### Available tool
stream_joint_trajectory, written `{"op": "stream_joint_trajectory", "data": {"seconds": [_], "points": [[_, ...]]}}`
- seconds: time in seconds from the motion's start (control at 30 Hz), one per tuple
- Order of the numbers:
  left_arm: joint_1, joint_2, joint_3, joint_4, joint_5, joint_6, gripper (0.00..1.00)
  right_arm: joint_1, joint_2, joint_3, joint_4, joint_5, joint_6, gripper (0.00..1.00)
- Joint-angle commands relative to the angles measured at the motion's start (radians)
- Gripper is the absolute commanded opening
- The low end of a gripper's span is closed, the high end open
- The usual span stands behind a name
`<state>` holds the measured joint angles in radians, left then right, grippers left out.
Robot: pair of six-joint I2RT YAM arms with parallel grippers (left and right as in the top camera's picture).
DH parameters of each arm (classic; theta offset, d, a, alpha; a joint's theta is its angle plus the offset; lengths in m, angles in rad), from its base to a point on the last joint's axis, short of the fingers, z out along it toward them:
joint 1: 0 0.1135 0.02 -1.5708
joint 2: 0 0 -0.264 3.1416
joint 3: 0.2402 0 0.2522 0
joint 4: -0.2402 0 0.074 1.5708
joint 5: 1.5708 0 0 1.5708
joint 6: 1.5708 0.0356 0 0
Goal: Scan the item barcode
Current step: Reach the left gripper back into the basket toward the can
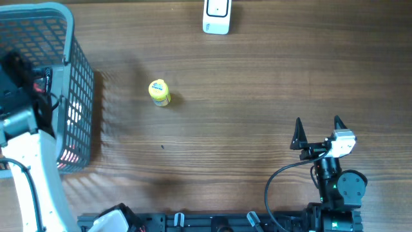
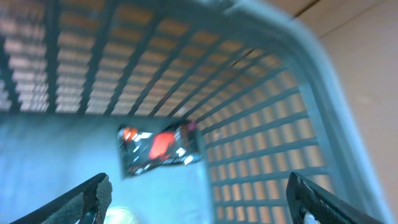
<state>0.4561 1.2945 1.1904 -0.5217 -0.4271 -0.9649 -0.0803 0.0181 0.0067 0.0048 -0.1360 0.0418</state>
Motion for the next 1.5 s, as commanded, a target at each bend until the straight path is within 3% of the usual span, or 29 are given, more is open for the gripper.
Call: {"op": "stream_joint_trajectory", "data": {"seconds": [0.0, 0.2, 0.5, 0.6, 0.8, 0.93, 1.03, 1.47], "points": [[0.06, 0.035, 0.002, -0.051, 0.139, -0.095, 0.92, -0.005, -0.008, -0.002, 0.003, 0.009, 0.012, 1.0], [0.124, 0.109, 0.002, -0.09, 0.283, -0.122, 0.99, -0.005, -0.008, -0.002, 0.003, 0.009, 0.012, 1.0], [0.124, 0.276, 0.002, -0.089, 0.338, -0.137, 1.0, -0.005, -0.008, -0.002, 0.003, 0.009, 0.012, 1.0], [0.124, 0.312, 0.002, -0.07, 0.385, -0.084, 1.0, -0.005, -0.008, -0.002, 0.003, 0.009, 0.012, 1.0], [0.122, 0.321, 0.001, -0.069, 0.416, -0.082, 1.0, -0.005, -0.008, -0.002, 0.003, 0.009, 0.012, 1.0], [0.122, 0.322, 0.001, -0.076, 0.481, -0.087, 0.94, -0.005, -0.008, -0.002, 0.003, 0.009, 0.012, 1.0], [0.122, 0.323, 0.001, -0.084, 0.507, -0.091, 0.99, -0.005, -0.008, -0.002, 0.003, 0.009, 0.012, 1.0], [0.083, 0.407, 0.001, -0.206, 0.452, -0.178, 0.99, -0.005, -0.008, -0.002, 0.003, 0.009, 0.012, 1.0]]}}
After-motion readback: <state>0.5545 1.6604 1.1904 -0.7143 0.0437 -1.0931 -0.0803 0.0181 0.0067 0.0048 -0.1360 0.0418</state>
